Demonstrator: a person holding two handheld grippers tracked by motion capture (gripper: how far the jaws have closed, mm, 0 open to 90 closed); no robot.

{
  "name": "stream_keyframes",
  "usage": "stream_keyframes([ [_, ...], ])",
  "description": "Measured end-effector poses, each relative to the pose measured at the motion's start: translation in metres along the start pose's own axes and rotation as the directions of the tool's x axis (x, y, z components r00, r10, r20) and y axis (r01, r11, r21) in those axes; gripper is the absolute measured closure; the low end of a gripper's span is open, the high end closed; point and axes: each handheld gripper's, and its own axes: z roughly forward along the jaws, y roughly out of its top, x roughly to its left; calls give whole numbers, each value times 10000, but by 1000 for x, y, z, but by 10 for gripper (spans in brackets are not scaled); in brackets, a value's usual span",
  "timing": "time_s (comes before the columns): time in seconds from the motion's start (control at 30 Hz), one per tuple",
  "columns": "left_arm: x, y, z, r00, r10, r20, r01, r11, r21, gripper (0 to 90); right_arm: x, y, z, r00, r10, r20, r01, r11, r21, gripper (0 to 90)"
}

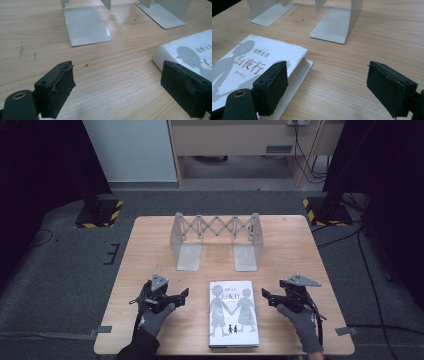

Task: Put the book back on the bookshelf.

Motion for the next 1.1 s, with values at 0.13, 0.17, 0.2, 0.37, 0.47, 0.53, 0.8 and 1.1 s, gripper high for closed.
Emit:
stream_keyframes([
  [0.13, -7, 0, 2, 9996, 137, 235, -138, 9999, 52, 106, 8, -1, 4, 9997, -88, -222, 90, 9999, 87, 173],
  [0.17, -9, -1, 3, 9994, 158, 294, -161, 9998, 78, 106, 10, -2, 5, 9994, -145, -318, 149, 9998, 128, 173],
  [0.2, -11, -1, 3, 9992, 183, 358, -187, 9998, 99, 108, 12, -2, 6, 9991, -164, -396, 170, 9997, 159, 173],
  [0.37, -21, -1, 7, 9978, 245, 621, -255, 9996, 157, 109, 22, -4, 10, 9974, -270, -671, 284, 9994, 191, 171],
  [0.47, -28, -2, 10, 9963, 356, 779, -376, 9990, 246, 110, 27, -5, 13, 9963, -325, -790, 346, 9991, 263, 171],
  [0.53, -32, -3, 12, 9952, 388, 893, -417, 9987, 305, 109, 30, -6, 15, 9953, -381, -890, 412, 9986, 323, 172],
  [0.8, -48, -5, 20, 9899, 582, 1296, -650, 9967, 485, 114, 38, -9, 22, 9918, -372, -1221, 435, 9978, 496, 177],
  [1.1, -61, -8, 29, 9844, 804, 1563, -927, 9930, 728, 113, 44, -13, 30, 9873, -306, -1558, 430, 9961, 773, 185],
])
